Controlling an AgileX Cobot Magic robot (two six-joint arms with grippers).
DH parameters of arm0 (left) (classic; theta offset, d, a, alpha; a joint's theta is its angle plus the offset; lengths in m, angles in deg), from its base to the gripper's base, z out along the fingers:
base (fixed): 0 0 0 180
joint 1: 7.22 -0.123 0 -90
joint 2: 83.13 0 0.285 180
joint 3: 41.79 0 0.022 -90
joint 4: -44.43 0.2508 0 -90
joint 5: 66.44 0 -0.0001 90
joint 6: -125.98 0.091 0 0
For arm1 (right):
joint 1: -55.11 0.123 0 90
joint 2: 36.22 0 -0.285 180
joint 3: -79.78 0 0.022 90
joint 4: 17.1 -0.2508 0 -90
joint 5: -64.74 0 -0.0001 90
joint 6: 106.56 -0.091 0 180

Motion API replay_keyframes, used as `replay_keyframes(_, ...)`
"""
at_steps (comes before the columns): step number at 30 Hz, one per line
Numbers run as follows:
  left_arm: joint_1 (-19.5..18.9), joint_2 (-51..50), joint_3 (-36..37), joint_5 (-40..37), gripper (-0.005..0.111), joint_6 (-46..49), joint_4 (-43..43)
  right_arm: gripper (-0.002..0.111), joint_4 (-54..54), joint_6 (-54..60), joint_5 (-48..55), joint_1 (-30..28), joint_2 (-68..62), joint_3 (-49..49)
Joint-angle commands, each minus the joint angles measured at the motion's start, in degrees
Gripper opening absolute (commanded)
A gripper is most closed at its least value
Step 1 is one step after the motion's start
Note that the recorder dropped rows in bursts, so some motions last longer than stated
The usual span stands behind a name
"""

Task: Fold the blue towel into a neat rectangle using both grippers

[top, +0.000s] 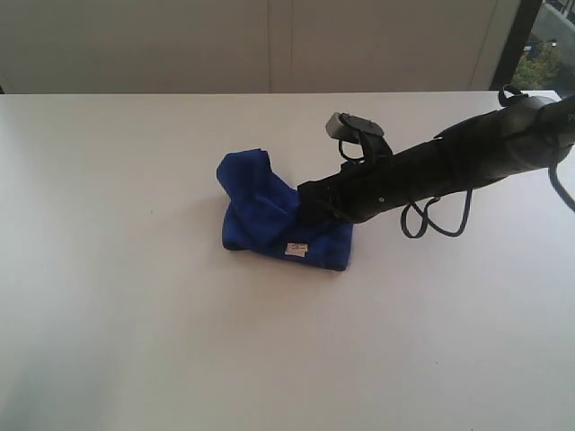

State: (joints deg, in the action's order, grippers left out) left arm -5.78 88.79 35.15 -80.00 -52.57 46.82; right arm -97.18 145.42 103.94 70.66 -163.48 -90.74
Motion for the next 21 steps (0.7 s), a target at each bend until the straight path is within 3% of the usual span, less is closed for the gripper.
replay_keyframes(1, -0.1, 0.3, 0.3, 0.2, 0.000, 0.0, -0.4, 0.000, -1.5, -0.2, -0.2, -0.2, 0.1, -0.2)
replay_keyframes(8, -0.1, 0.3, 0.3, 0.2, 0.000, 0.0, -0.4, 0.000, -1.3, 0.3, 1.2, -0.2, 3.3, -0.2)
replay_keyframes(16, -0.1, 0.3, 0.3, 0.2, 0.000, 0.0, -0.4, 0.000, 4.1, 7.2, 16.0, -0.1, 7.0, -0.2)
replay_keyframes(21, -0.1, 0.3, 0.3, 0.2, 0.000, 0.0, -0.4, 0.000, 10.0, 7.7, 13.1, 1.4, 5.6, -0.2)
